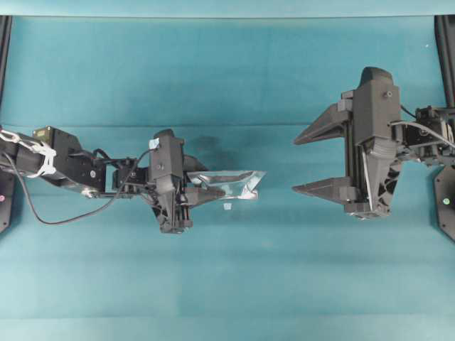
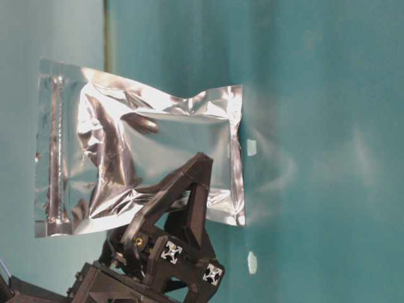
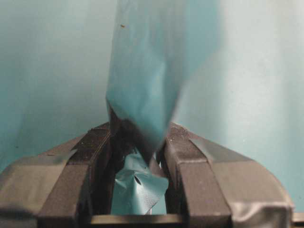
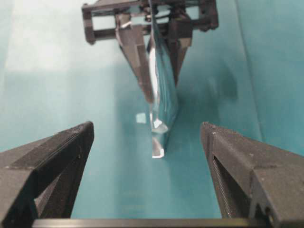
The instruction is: Hand over the silver zip bag and make it stand upright.
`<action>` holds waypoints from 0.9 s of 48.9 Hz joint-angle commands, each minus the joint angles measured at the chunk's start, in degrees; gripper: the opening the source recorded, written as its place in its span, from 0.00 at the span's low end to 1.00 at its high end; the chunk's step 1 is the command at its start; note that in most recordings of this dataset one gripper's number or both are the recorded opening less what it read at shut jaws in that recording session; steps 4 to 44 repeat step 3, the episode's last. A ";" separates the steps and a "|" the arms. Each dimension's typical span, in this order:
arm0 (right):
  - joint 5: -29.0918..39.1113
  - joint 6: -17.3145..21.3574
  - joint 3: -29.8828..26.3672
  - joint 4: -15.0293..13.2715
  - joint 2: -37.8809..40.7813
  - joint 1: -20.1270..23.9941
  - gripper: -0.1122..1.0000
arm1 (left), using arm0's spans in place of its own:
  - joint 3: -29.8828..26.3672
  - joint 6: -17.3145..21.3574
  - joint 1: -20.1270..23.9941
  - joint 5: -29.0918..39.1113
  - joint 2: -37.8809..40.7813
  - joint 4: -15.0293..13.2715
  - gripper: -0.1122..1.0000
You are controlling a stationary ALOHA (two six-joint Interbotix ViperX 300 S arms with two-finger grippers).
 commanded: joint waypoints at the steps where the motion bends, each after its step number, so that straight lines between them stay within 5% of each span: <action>1: -0.53 0.62 -0.53 0.09 -0.70 0.00 0.91 | -0.26 0.09 -0.26 -0.18 -0.53 0.18 0.36; 44: -0.53 0.62 -0.53 0.09 -0.70 0.00 0.91 | -0.26 0.09 -0.35 -0.18 -0.53 0.18 0.36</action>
